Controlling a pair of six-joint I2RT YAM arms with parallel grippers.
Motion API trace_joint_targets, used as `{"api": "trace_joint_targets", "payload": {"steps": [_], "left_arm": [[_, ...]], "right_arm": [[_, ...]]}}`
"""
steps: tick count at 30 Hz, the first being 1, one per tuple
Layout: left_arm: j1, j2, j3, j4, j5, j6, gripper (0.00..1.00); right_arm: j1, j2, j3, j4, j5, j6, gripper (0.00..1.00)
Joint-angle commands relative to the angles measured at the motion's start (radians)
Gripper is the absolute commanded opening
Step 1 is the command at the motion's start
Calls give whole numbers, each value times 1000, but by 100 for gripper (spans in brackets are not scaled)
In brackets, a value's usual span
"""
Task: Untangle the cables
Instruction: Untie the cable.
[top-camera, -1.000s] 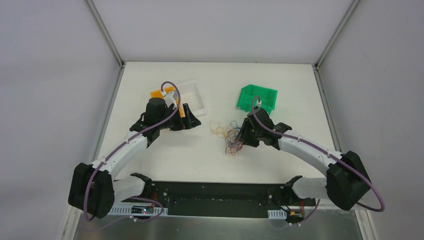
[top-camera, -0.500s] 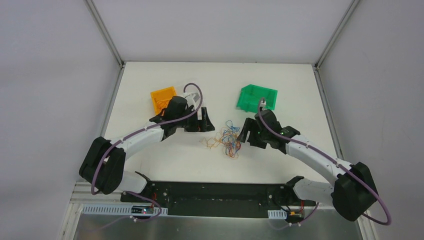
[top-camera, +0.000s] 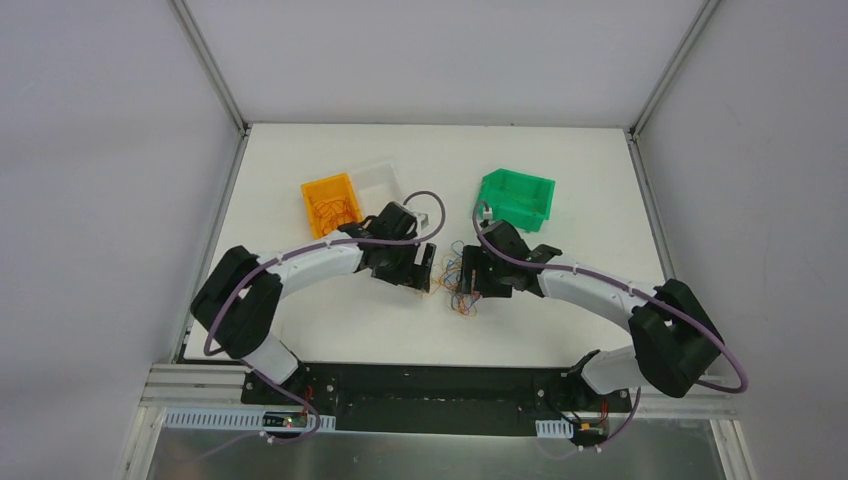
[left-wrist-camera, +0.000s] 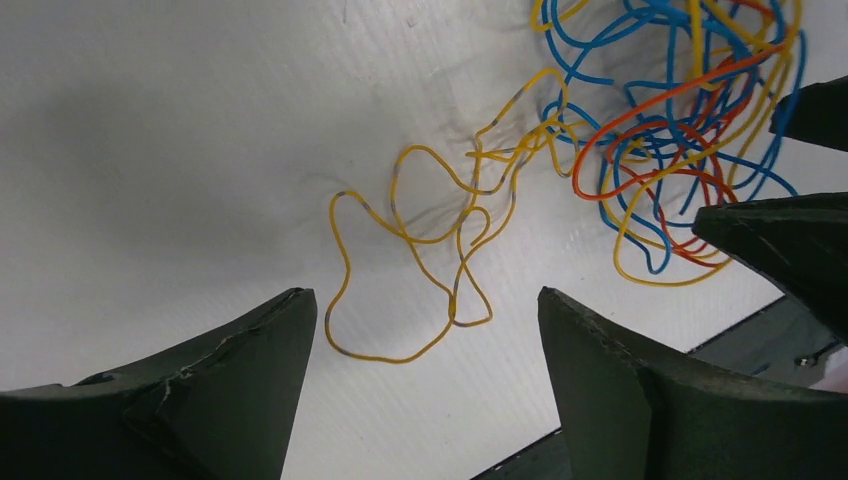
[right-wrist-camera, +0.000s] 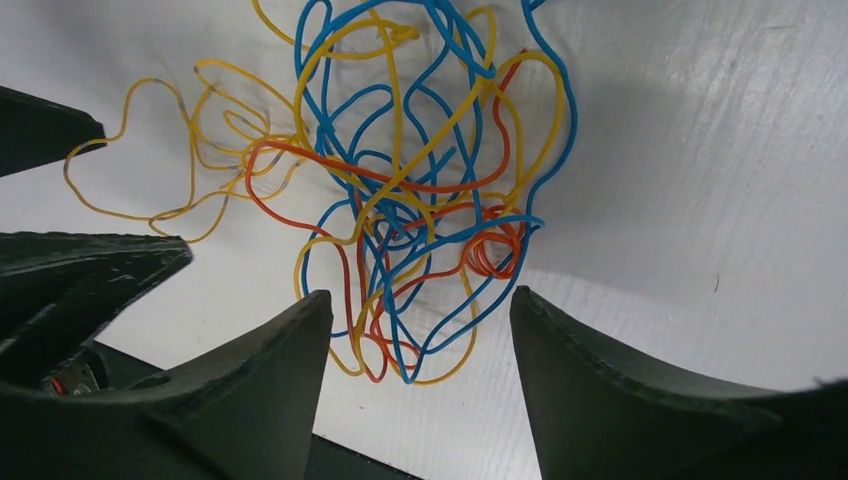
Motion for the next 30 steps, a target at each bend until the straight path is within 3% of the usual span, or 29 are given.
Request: {"api": "trace_joint_targets", "payload": {"steps": [1, 3, 5, 8, 9, 10, 17, 20, 25, 30], "left_arm": [[-60, 101, 100, -125, -114, 49, 82], [-76, 133, 129, -149, -155, 52, 73], [-78, 155, 138, -162, -159, 52, 60], [-78, 162, 140, -177, -176, 58, 26], [-77, 158, 137, -181, -190, 54, 9], [-73, 152, 130, -184, -206, 46, 0], [31, -56, 36, -171, -281, -64, 0], [125, -166, 4, -158, -239, -87, 0], [243, -318, 8, -181, -229, -88, 0], [304, -451, 68, -311, -358, -75, 0]], "right_arm": [[4, 6, 0, 51, 29, 5, 66], [4, -3, -23, 70, 34, 15, 59], [4, -19, -43, 81, 85, 25, 45], [-3, -56, -69, 69, 172, 51, 2], [-15, -72, -78, 49, 216, 67, 0], [-36, -94, -86, 31, 256, 82, 0], [-288, -425, -224, -75, 378, 118, 0], [-358, -543, -254, -94, 348, 121, 0], [-368, -538, -229, -123, 317, 113, 0], [-368, -526, -222, -139, 351, 131, 0]]}}
